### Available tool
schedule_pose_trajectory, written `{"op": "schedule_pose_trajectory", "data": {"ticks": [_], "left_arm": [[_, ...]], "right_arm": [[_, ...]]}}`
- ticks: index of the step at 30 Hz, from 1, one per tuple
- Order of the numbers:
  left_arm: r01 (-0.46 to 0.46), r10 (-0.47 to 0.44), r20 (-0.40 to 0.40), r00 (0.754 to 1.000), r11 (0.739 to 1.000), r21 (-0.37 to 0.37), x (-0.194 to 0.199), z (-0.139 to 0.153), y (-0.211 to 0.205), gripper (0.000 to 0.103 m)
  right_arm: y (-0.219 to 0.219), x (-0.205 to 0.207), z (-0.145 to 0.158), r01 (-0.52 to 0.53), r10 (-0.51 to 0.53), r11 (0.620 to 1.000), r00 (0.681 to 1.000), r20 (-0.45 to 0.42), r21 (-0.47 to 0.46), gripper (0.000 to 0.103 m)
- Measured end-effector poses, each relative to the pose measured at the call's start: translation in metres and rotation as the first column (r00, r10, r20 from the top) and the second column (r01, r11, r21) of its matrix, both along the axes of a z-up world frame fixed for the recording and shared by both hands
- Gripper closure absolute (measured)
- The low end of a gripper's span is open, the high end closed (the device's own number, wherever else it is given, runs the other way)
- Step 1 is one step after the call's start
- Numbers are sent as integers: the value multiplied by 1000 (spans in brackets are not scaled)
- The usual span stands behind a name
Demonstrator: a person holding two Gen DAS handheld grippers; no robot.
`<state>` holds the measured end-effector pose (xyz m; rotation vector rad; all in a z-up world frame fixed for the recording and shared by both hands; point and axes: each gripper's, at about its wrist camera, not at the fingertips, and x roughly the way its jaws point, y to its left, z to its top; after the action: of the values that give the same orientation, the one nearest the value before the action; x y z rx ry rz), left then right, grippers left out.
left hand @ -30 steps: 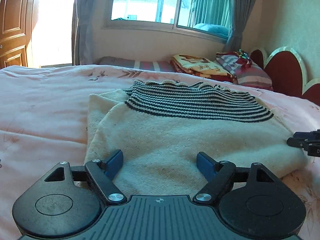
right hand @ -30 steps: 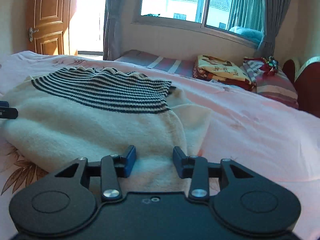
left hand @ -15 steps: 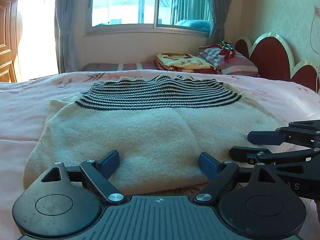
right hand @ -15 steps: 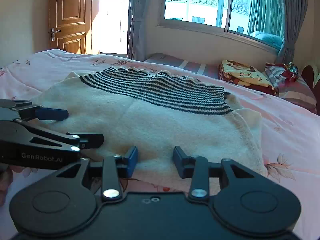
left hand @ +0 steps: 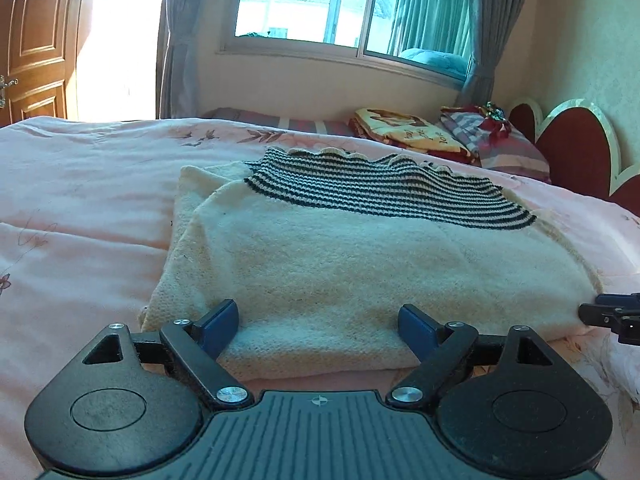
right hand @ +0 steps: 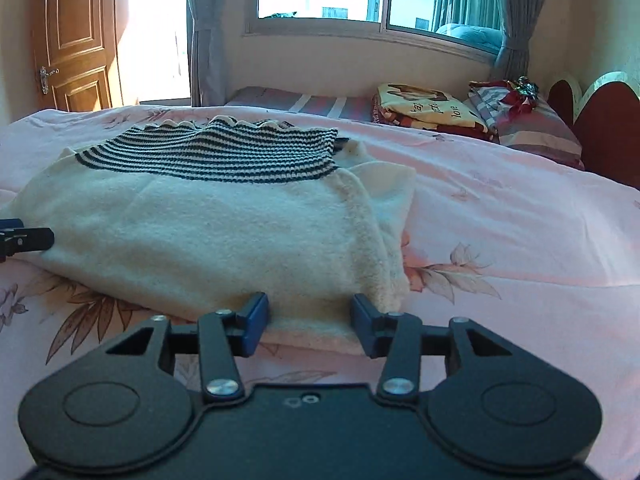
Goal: Fold small clothes
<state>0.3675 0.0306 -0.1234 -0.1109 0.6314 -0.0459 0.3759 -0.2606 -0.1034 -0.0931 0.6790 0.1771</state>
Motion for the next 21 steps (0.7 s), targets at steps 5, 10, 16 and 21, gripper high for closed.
{"op": "schedule_pose_trajectory", "data": {"ticks": [5, 10, 16, 21], "left_arm": [[-3, 3, 0, 1000, 1000, 20, 1, 0, -4, 17], [-3, 3, -3, 1000, 1000, 23, 1, 0, -5, 17], [-1, 0, 7, 1000, 1000, 27, 0, -1, -5, 17], [4, -4, 7, 1000, 1000, 31, 0, -2, -6, 17]], "right_arm": [[-1, -1, -1, 3, -3, 1000, 1000, 0, 4, 58], [0, -3, 9, 27, -27, 1000, 1000, 2, 8, 60], [-3, 4, 2, 68, -68, 998, 998, -14, 4, 60], [-4, 3, 9, 57, -57, 998, 998, -25, 16, 60]]}}
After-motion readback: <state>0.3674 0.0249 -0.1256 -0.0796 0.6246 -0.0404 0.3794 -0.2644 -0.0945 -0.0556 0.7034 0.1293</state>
